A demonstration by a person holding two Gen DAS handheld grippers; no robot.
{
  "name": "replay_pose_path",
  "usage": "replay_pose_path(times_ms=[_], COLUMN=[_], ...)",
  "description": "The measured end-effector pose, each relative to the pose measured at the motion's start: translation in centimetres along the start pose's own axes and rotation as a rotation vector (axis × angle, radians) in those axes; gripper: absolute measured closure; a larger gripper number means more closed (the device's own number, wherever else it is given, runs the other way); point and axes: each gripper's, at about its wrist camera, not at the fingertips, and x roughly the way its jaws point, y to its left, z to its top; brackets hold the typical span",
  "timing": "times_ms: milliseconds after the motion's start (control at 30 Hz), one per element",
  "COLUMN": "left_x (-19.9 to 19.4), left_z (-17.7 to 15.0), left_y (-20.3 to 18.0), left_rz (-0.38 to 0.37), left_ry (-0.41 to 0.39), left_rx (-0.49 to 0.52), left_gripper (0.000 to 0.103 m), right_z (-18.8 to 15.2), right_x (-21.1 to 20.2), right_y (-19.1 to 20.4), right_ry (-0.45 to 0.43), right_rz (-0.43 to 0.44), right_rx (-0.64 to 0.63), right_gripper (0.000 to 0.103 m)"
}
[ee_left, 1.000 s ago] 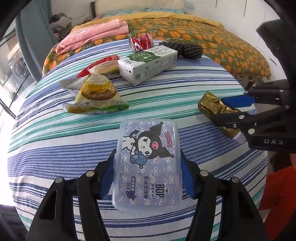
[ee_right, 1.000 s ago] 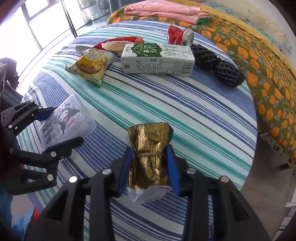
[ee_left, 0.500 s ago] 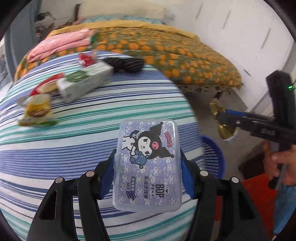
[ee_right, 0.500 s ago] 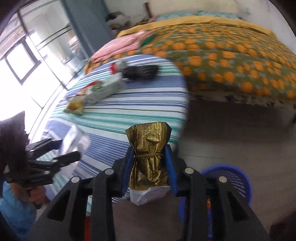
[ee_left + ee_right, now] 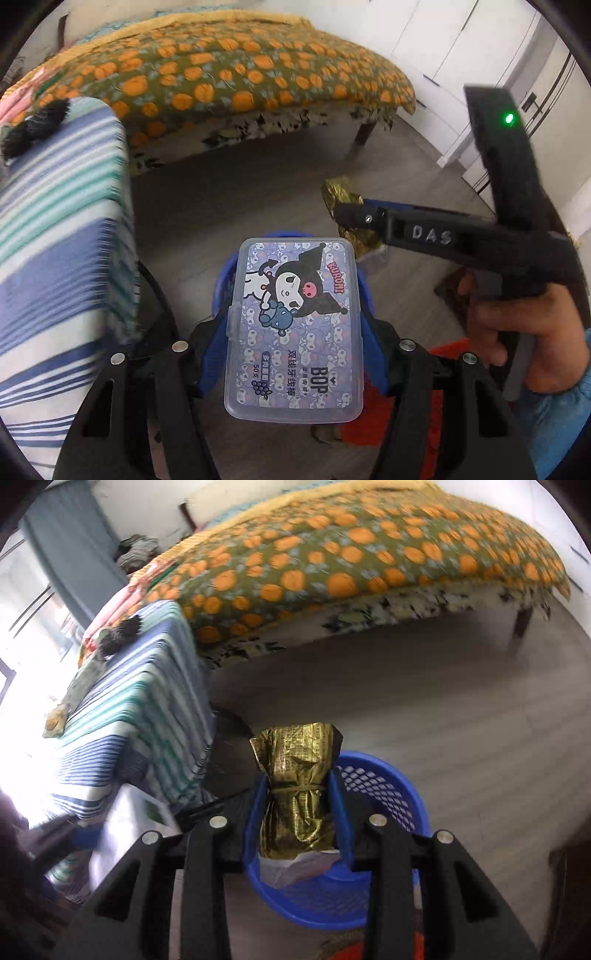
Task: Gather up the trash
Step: 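Carry the box and gold snack over the wastebasket and open both grippers, then move both grippers back over the table toward the remaining trash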
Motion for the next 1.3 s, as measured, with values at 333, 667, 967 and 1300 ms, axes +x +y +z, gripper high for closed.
replay_pose_path(times_ms=[333,667,967,1300], left_x=[8.4,0.7,-9.3,-15.6], left_z=[-0.2,-1.5,-4.0,-7.9], left_y=[0.4,-0.9,0.1,14.4], left_rz=[-0.002,-0.003,-0.006,0.315], left_ry=[0.063,-0.157,-0.296,-0.275], left_rx=[-0.045,0.015,0.063,-0.196], left_gripper=[0.021,0.005,0.005,0.005], right_z=[-1.1,-0.2,-0.4,0.3], right_x=[1.2,-2.2,-11.7,-6.5], right_y=[-3.0,-1.1,4.8,17.2], right_ry=[0.049,-0.126,-0.656,-0.411], right_rz=[-0.060,-0.087,-0.153,0.035], right_rx=[0.071,0.020,-0.069,-0.259], right_gripper=[0.040,0.011,0.005,0.005])
